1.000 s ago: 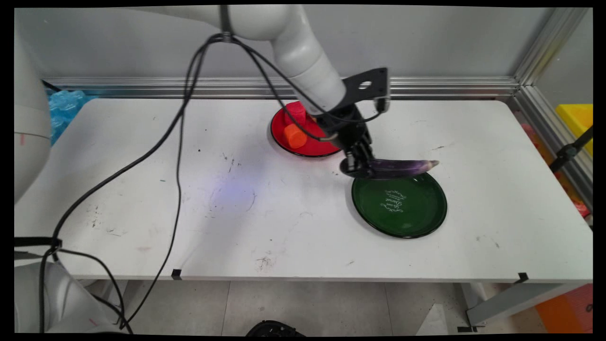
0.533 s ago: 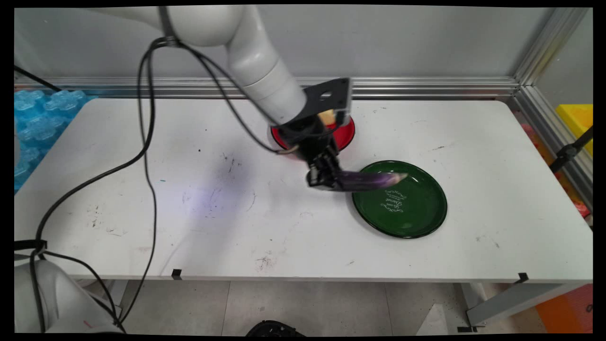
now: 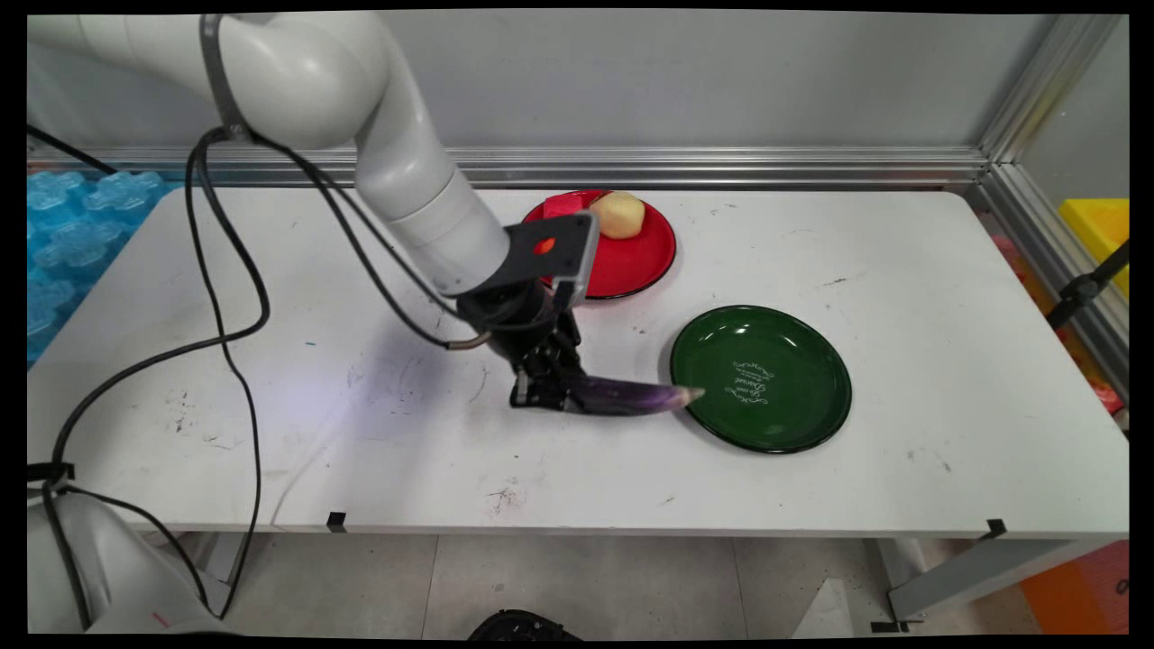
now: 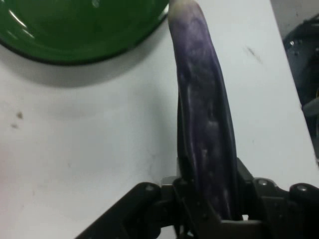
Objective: Place the picked object on the table
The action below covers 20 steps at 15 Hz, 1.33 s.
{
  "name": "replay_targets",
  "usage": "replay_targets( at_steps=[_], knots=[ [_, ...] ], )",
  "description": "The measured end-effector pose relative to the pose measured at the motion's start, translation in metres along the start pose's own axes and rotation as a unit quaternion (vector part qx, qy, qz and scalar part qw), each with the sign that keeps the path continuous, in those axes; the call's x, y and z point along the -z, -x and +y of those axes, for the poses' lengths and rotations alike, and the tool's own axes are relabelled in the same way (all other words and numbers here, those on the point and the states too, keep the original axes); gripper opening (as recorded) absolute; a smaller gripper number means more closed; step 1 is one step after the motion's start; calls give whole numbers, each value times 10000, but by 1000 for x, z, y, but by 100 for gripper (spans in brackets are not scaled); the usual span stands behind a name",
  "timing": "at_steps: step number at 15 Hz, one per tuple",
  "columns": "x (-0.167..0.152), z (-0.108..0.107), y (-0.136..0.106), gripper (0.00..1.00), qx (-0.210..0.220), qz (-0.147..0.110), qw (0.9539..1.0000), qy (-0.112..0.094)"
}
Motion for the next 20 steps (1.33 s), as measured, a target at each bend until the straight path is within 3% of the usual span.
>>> replay_targets(
  at_steps=[9, 14, 15, 20],
  knots=[
    [-44, 1, 28, 0, -148, -205, 9996, 101],
    [-61, -4, 31, 0, -205, -163, 9996, 97],
    [-62, -4, 31, 100, -231, -140, 9996, 97],
    [-57, -4, 31, 100, -305, -40, 9995, 84]
  ],
)
